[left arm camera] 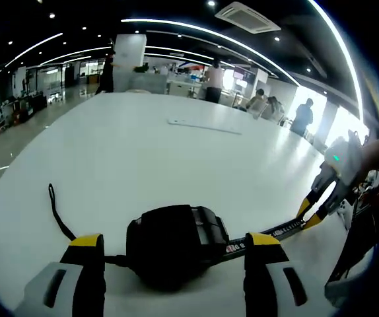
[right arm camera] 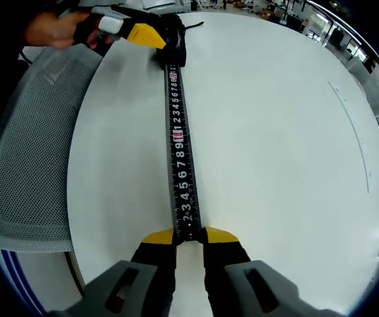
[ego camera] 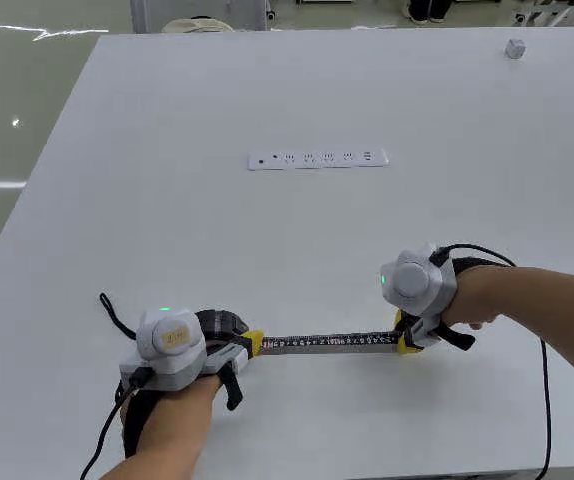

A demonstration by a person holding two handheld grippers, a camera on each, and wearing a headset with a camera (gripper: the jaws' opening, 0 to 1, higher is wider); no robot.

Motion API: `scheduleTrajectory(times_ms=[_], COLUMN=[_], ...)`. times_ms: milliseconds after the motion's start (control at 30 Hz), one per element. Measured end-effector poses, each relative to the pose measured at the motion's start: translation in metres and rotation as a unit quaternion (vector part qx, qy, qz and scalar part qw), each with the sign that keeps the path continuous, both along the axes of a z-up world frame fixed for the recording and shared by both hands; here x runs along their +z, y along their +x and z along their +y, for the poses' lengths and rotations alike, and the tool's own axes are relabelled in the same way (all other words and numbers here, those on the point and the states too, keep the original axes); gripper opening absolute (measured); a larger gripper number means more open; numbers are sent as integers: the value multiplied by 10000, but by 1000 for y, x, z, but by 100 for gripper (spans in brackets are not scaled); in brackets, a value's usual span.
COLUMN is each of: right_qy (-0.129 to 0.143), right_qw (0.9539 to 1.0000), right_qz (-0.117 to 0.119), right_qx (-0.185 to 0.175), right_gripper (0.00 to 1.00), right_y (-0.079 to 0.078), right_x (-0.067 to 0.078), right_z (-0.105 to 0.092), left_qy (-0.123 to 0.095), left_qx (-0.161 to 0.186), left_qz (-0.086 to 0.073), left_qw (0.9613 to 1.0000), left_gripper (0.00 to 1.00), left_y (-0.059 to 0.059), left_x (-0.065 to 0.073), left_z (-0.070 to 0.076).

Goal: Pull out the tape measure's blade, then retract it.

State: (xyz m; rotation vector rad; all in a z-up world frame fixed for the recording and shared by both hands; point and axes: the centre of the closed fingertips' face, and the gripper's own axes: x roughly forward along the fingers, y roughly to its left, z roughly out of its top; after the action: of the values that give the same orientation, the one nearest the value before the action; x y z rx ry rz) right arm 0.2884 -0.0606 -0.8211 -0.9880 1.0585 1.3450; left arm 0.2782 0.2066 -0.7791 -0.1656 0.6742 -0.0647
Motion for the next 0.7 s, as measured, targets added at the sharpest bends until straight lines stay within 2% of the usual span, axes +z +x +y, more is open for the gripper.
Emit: scheduleTrajectory(times_ms=[167,367,500,533,567,700], right_qy=[-3,-34,-21,-21,-19,-24], right_qw=[10000,10000,9999,9999,9999,9999], right_qz=[5,20,20,22,22,28], right_qx=[-37,-77,-122,-134,-139,-150], right_gripper=[15,15,15,15,15,15], right_y=[0,1,0,1,1,1], right_x=[0,0,0,0,0,-1], right_z=[0,0,0,-1,-1,-1], left_qy=[-97,-75,43,93,32,50], left_qx=[87,59,14,-34,-83,-87], left_qz=[54,95,194,234,249,262], left_qw=[9999,9999,9998,9997,9997,9996], left_gripper=[83,81,73,68,66,63], left_y=[3,9,10,9,8,8], left_x=[-1,-3,-7,-8,-7,-6], left_z=[1,-3,-1,-1,-5,-4])
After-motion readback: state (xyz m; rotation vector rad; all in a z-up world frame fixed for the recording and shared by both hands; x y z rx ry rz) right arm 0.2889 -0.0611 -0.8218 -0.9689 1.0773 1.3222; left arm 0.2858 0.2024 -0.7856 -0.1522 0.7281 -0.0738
